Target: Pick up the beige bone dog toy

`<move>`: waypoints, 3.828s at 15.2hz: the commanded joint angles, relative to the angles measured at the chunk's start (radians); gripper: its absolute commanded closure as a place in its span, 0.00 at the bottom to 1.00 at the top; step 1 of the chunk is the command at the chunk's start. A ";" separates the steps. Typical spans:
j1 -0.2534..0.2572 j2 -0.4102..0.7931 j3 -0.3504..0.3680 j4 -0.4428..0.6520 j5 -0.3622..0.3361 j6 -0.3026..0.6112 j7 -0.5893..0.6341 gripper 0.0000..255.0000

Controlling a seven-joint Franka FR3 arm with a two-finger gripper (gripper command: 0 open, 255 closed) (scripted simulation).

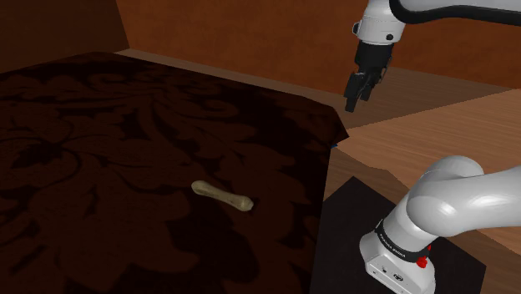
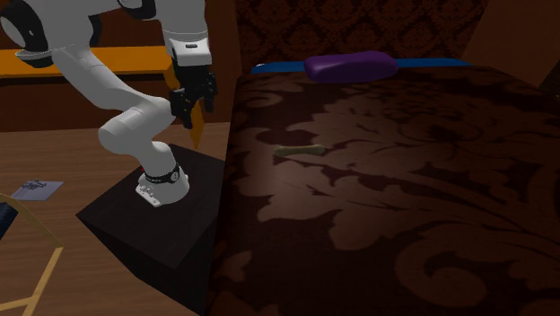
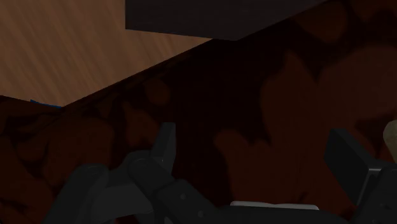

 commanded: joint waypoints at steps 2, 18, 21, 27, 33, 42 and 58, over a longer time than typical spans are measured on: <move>0.009 0.016 0.011 -0.011 0.011 0.026 0.006 0.00; 0.139 0.408 0.188 -0.039 0.144 0.443 0.078 0.00; 0.158 0.502 0.222 -0.013 0.153 0.512 0.092 0.00; 0.195 0.701 0.285 0.068 0.143 0.631 0.127 0.00; 0.238 0.909 0.334 0.185 0.096 0.721 0.175 0.00; 0.284 1.092 0.345 0.262 0.032 0.819 0.218 0.00; 0.286 1.107 0.343 0.258 0.026 0.838 0.221 1.00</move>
